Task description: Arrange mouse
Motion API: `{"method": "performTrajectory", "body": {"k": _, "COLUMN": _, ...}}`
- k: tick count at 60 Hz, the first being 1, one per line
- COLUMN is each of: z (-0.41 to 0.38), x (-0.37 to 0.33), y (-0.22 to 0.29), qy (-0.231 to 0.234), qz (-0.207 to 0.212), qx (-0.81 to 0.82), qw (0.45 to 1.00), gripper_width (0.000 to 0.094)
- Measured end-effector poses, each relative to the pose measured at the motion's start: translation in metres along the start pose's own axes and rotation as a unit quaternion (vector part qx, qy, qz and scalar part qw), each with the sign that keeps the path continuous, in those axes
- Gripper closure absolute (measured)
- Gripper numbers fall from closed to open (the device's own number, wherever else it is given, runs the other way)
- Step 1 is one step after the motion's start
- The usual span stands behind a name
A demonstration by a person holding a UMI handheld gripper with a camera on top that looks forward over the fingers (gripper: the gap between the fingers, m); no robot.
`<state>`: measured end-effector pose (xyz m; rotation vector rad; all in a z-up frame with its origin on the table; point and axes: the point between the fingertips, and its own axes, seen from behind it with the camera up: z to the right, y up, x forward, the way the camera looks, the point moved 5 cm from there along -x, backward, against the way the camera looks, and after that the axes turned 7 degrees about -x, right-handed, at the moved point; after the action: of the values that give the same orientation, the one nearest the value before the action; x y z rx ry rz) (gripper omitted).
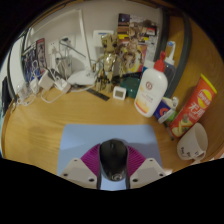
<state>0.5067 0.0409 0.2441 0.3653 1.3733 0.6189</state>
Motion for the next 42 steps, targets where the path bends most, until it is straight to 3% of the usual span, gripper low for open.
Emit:
{"method": "performTrajectory", "body": {"k": 4, "z": 0.000, "x": -0.002, "y": -0.001, "qy": 0.003, "qz": 0.010, "qx": 0.019, "qw": 1.000, "gripper_width": 0.0586}}
{"method": "performTrajectory", "body": {"k": 15, "z": 0.003, "x": 0.000, "y": -0.001, "qy": 0.002, "qz": 0.009, "qx": 0.031, "qw": 0.999, "gripper_width": 0.0435}}
{"method": "performTrajectory", "body": {"k": 21, "z": 0.002, "x": -0.006, "y": -0.001, "qy": 0.000, "qz": -0.012, "qx": 0.008, "qw": 1.000, "gripper_width": 0.0186}}
{"method": "performTrajectory", "body": {"k": 25, "z": 0.001, "x": -0.015, "y": 0.005, "qy": -0.002, "qz": -0.011, "qx": -0.002, "qw": 1.000, "gripper_width": 0.0105}}
{"method": "performTrajectory", "body": {"k": 31, "z": -0.003, "x": -0.045, "y": 0.028, "qy": -0.014, "qz": -0.004, "qx": -0.007, "qw": 1.000, "gripper_width": 0.0093}}
{"method": "performTrajectory", "body": {"k": 42, "z": -0.022, "x": -0.130, "y": 0.094, "qy": -0.026, "qz": 0.056, "qx": 0.005, "qw": 0.998, "gripper_width": 0.0093}}
